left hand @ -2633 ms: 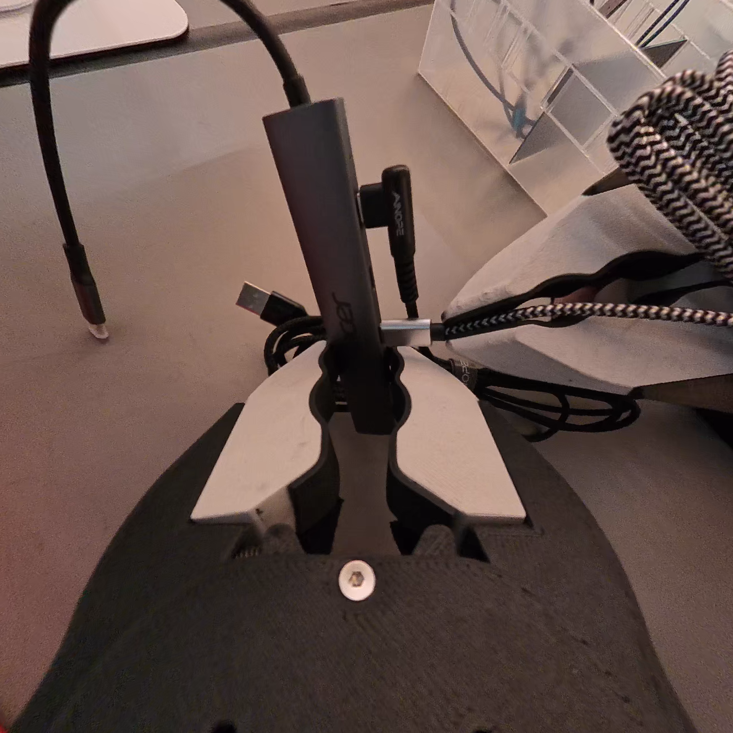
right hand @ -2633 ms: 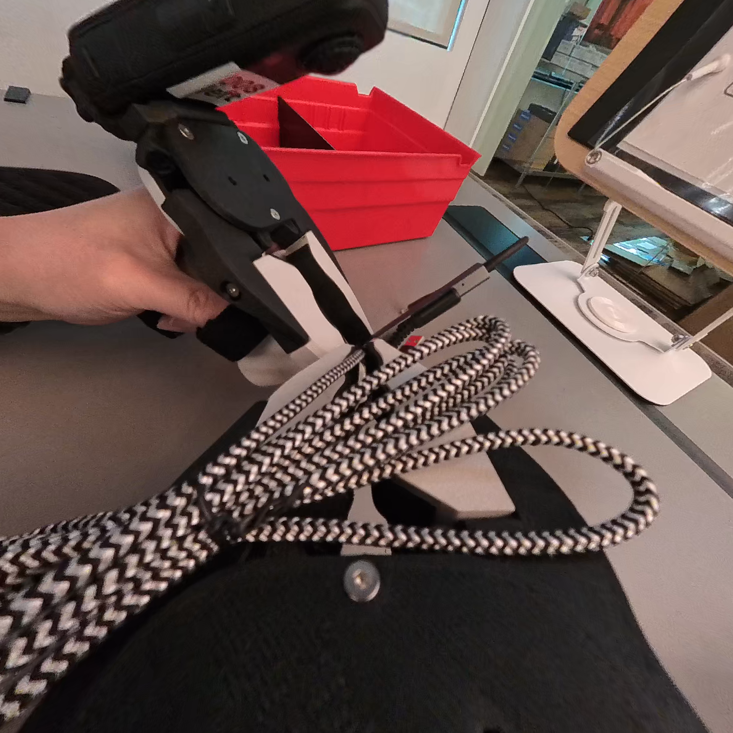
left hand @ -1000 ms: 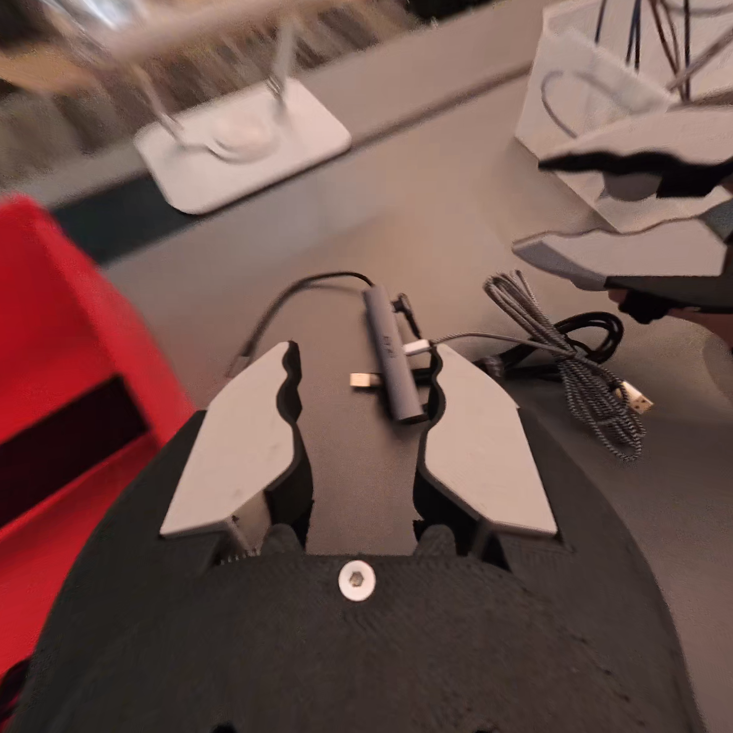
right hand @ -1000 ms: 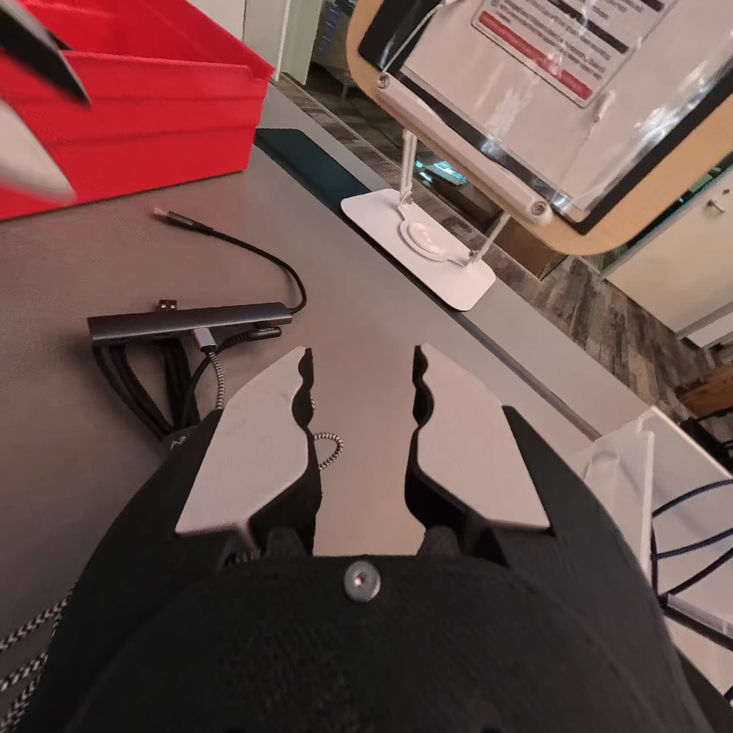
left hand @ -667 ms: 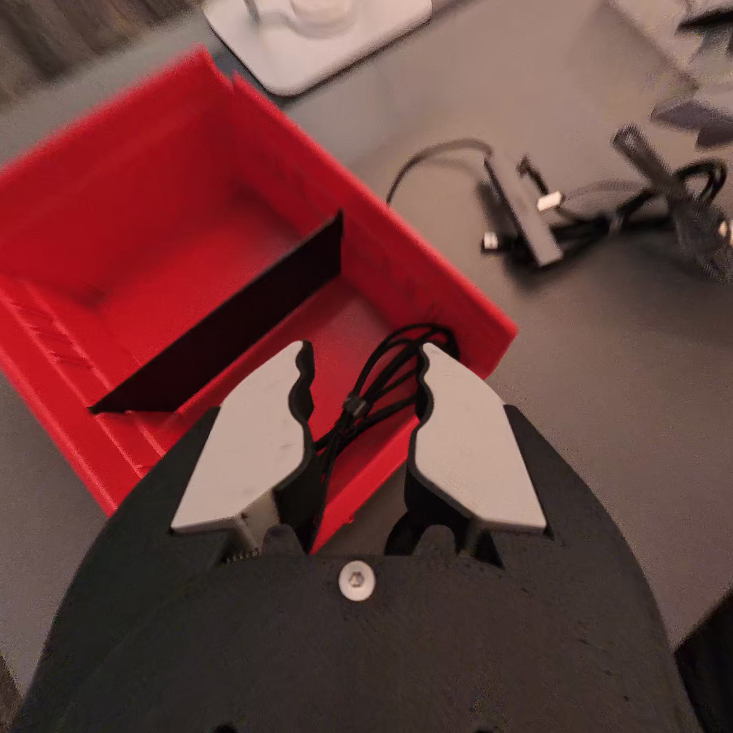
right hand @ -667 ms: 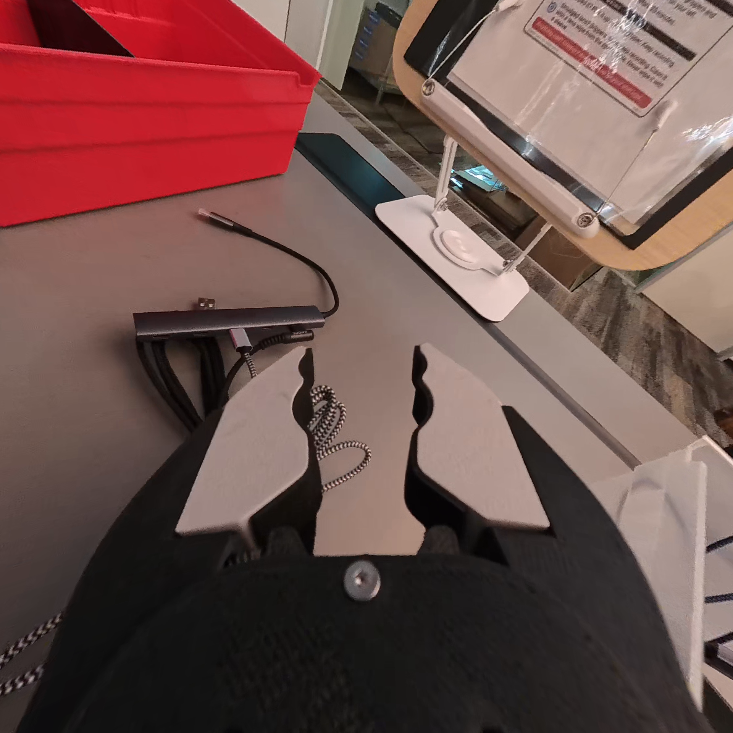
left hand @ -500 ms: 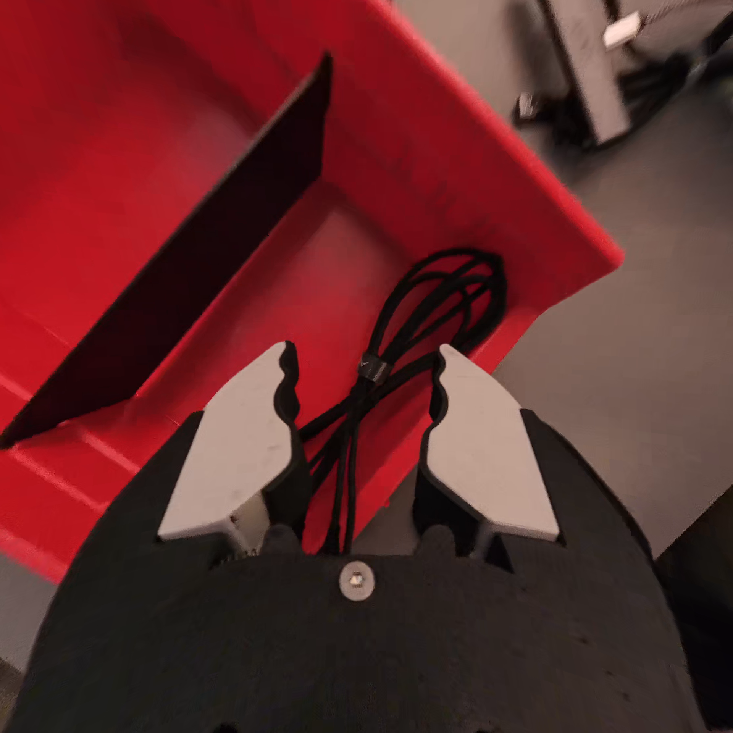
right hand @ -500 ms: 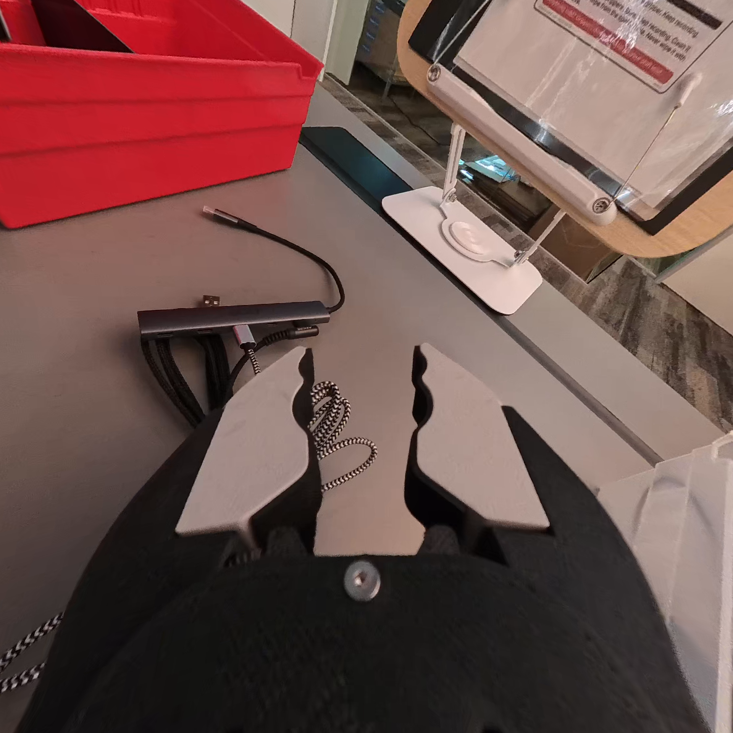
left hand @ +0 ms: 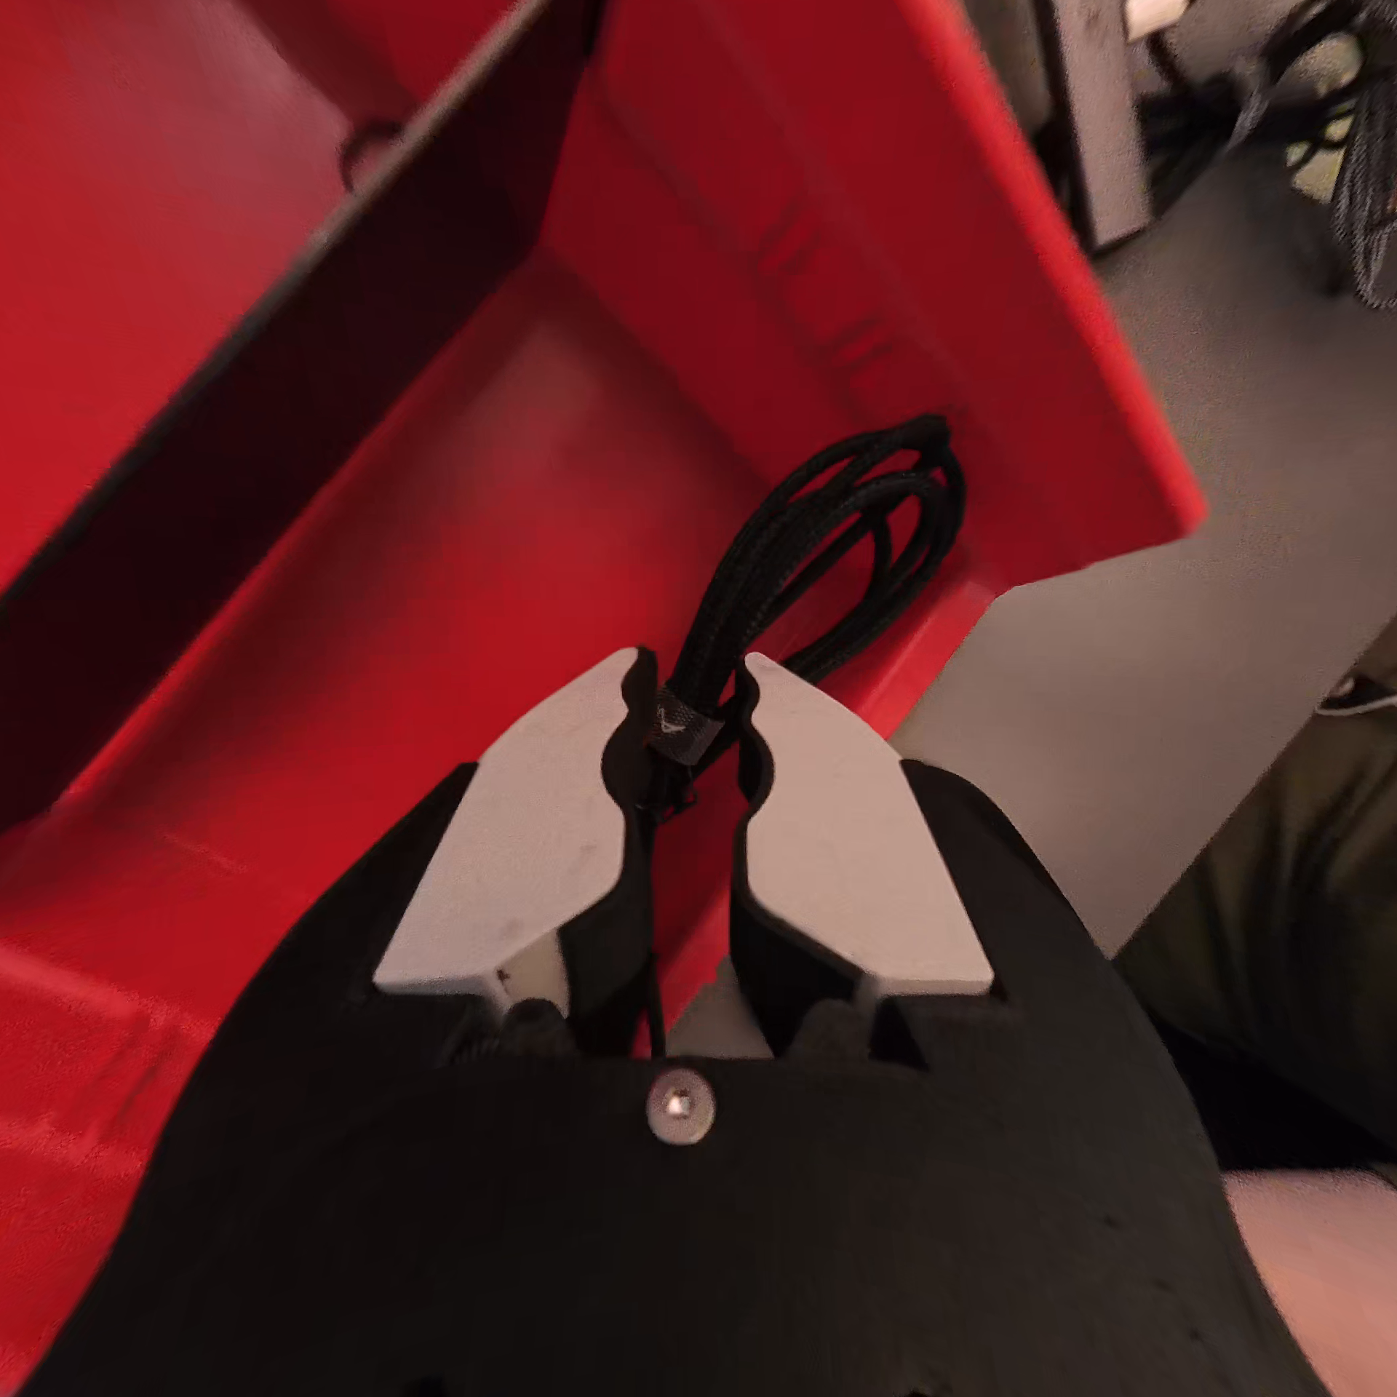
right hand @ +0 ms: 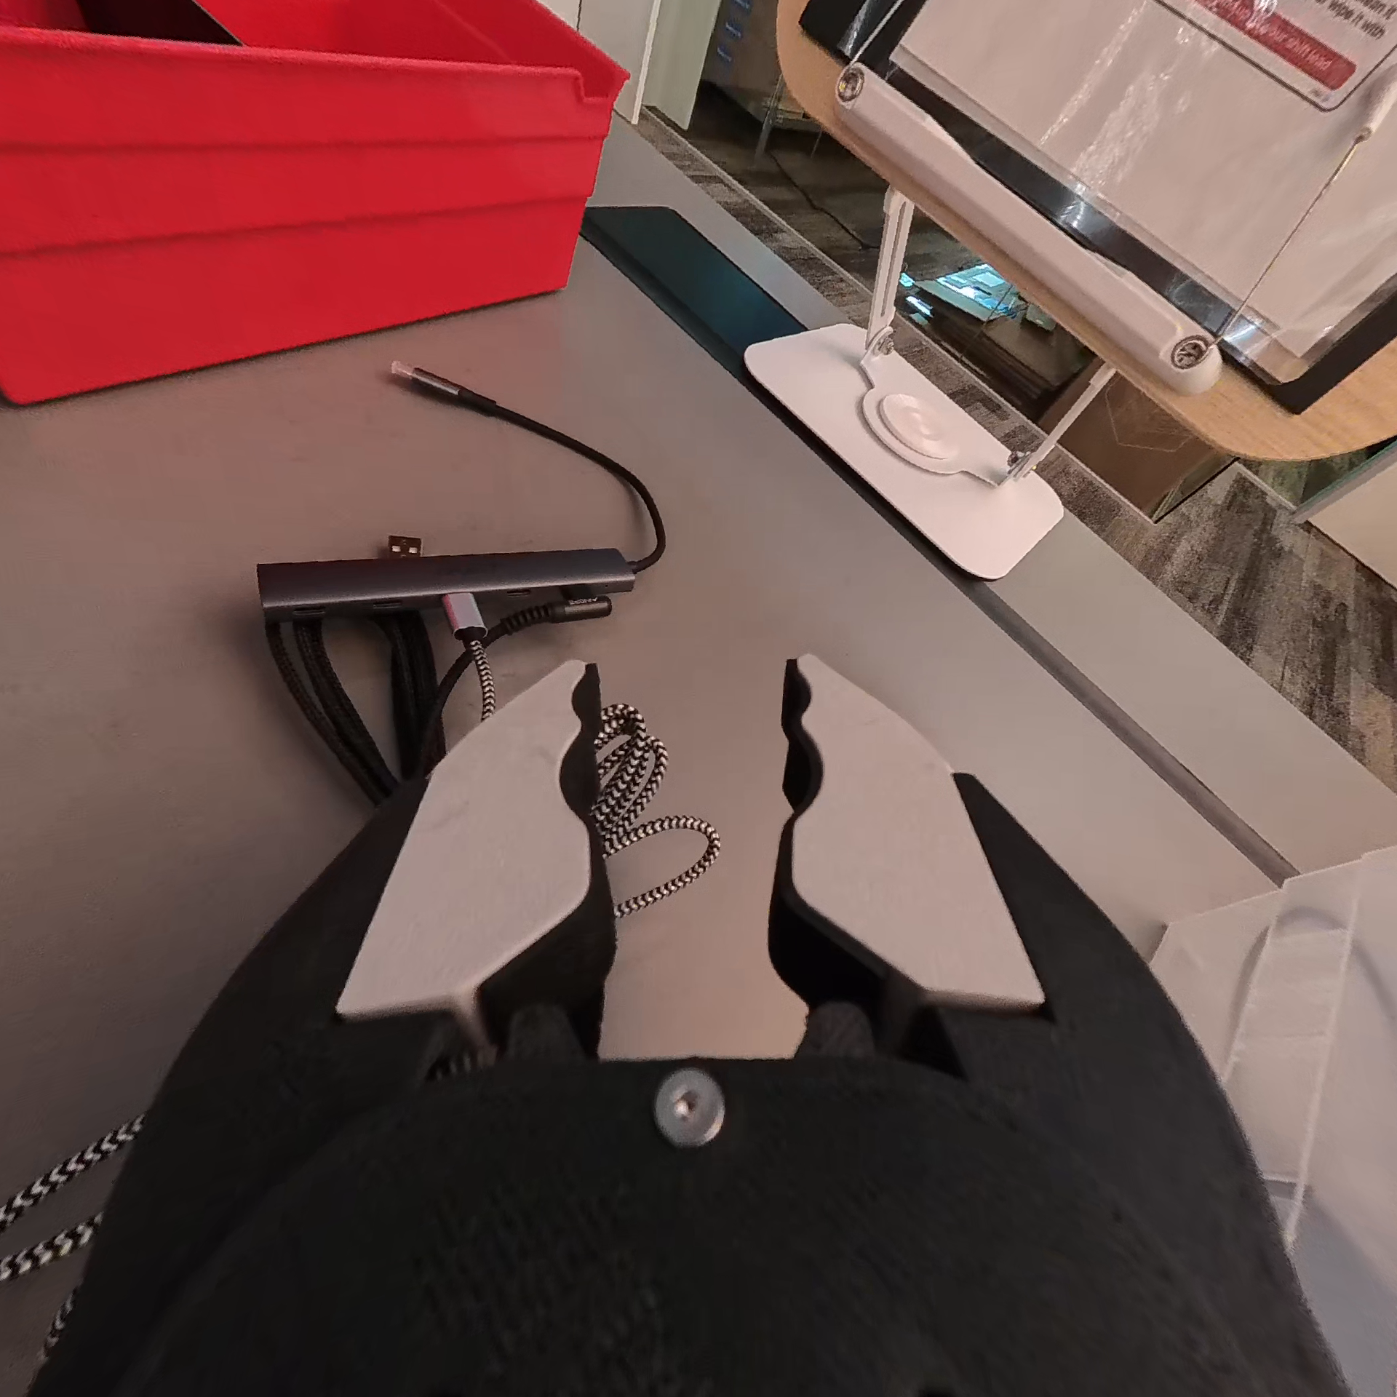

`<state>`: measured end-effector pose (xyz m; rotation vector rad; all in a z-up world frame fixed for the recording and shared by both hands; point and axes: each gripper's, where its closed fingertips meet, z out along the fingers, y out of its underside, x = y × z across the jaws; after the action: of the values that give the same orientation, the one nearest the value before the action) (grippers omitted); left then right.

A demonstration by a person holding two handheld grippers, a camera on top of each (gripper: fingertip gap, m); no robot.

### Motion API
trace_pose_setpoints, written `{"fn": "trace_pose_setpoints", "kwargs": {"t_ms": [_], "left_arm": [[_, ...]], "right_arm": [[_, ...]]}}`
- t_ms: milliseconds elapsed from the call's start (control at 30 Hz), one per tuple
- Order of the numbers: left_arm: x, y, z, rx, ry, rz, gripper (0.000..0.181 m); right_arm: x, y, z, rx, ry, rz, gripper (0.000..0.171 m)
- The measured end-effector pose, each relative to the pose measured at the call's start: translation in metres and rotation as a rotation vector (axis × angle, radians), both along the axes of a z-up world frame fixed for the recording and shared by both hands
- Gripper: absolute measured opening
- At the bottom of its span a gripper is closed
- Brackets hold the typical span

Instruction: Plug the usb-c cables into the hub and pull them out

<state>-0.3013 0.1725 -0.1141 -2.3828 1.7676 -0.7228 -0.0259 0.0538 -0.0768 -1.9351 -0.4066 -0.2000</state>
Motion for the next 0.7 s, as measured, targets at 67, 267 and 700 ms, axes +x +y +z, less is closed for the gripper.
{"fn": "trace_pose_setpoints", "kwargs": {"t_ms": [67,267,700], "left_arm": [[-0.001,0.001,0.025,0.084,-0.068,0.029,0.017],[0.016,-0.053,0.144,0.323,-0.365,0.001,0.011],[0.178,-0.192,0.145,0.151,-0.389,-0.295,0.011]], "right_arm": [[0.001,0.0,0.001,0.005,0.002,0.0,0.047],[-0.003,-0.001,0.015,0.069,0.019,0.024,0.045],[-0.122,-0.06,0.073,0.025,0.825,0.746,0.075]]}}
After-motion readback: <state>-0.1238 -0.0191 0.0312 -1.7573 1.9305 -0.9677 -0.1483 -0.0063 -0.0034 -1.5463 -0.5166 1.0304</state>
